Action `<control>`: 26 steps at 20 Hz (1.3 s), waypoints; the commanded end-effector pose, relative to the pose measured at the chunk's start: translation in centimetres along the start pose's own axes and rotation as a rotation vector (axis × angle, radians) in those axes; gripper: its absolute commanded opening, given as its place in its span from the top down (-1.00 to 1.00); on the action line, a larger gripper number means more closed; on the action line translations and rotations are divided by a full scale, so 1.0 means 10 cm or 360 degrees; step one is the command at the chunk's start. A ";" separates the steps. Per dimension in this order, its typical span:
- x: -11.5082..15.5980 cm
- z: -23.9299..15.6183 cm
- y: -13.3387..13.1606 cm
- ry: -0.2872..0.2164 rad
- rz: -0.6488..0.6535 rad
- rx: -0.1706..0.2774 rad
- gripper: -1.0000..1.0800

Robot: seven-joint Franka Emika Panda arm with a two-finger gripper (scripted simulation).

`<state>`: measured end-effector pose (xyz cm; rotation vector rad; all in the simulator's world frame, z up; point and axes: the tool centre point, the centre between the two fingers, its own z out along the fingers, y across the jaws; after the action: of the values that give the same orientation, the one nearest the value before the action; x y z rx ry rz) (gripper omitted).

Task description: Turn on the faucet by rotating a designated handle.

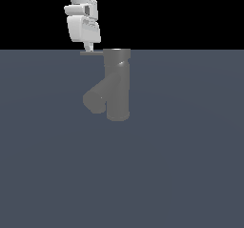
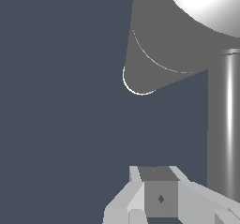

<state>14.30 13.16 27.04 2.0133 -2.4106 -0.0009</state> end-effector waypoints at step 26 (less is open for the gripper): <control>0.04 0.00 0.63 -0.0001 0.0001 0.0001 1.00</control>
<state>8.81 13.73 27.07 2.0146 -2.4206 0.0072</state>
